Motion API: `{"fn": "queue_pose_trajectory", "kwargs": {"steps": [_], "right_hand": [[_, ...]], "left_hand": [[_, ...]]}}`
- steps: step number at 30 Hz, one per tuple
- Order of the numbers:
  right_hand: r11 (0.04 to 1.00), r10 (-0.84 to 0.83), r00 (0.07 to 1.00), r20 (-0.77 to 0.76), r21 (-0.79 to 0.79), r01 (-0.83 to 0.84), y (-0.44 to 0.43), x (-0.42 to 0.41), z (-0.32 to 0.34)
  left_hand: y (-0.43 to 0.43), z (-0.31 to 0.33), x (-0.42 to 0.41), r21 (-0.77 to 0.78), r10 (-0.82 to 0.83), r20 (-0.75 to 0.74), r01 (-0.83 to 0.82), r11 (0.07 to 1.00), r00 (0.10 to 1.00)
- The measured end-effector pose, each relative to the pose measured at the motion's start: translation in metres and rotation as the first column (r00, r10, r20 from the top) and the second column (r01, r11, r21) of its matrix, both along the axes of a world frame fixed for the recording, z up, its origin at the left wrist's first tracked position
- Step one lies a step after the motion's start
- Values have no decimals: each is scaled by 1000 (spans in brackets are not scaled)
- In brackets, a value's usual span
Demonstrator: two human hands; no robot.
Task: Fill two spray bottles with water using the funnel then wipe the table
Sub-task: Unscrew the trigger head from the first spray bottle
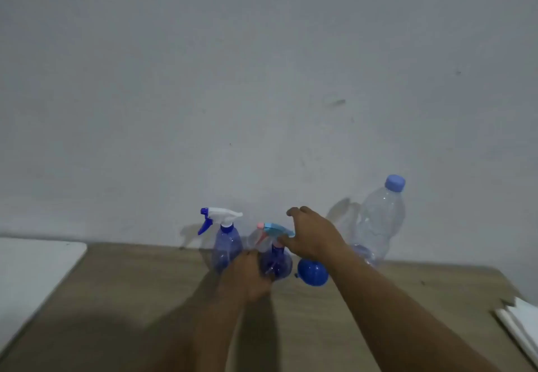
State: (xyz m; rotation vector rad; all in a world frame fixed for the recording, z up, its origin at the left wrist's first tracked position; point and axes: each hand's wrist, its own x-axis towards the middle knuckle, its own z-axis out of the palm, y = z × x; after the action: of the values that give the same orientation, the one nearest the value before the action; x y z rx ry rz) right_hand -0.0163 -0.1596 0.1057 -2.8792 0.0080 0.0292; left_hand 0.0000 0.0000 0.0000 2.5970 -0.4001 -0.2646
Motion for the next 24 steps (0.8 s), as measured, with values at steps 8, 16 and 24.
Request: {"fn": "queue_pose_trajectory", "kwargs": {"steps": [8, 16, 24], "right_hand": [[993, -11, 998, -61, 120, 18, -1, 35, -41], [969, -33, 997, -72, 242, 50, -2, 31, -53], [953, -39, 997, -69, 299, 58, -8, -10, -46]], "left_hand": [[-21, -44, 35, -190, 36, -110, -56, 980, 993], [-28, -55, 32, -284, 52, -105, -80, 956, 993], [-23, -35, -13, -265, 45, -76, -64, 962, 996]]}}
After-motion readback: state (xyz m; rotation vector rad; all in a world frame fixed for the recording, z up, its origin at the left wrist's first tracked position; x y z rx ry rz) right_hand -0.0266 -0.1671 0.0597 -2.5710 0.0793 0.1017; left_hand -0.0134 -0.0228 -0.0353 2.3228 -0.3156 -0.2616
